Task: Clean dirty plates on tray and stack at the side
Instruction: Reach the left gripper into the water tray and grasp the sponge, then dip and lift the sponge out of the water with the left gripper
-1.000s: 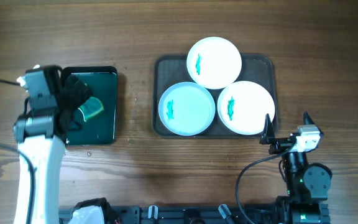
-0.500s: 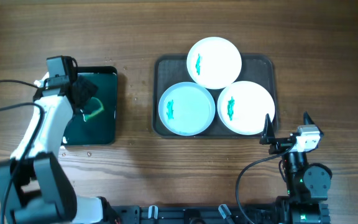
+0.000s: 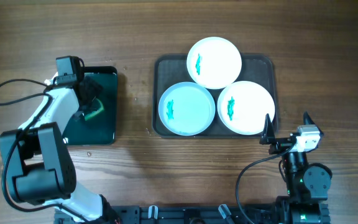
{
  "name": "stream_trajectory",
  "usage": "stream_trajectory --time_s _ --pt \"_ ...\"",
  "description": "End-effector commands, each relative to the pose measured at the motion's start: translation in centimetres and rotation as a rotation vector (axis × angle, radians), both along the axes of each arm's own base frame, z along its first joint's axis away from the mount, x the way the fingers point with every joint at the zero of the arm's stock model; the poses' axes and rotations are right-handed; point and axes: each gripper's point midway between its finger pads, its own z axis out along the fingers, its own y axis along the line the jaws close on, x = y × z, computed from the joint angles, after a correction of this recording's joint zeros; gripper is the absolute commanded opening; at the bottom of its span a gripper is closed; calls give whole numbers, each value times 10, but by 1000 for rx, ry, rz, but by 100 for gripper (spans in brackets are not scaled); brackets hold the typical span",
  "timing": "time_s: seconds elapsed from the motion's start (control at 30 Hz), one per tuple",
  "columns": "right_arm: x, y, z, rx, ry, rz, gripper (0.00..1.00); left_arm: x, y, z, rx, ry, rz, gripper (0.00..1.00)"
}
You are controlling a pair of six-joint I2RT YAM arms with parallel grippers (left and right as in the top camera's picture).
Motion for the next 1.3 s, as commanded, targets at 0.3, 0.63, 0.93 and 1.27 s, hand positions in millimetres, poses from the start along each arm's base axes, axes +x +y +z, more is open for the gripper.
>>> stream_trajectory --time_s 0.3,0.63,0.93,1.27 --pt "0 -4 0 -4 -1 -19 100 5 1 -8 26 11 -43 54" --pt "0 -4 0 -4 -1 -19 100 3 2 -9 30 20 -40 99" --pt "0 -4 0 -4 -1 -19 100 2 9 -8 69 24 -23 100" --pt "0 -4 0 -4 -1 -19 100 1 9 -11 67 30 -24 8"
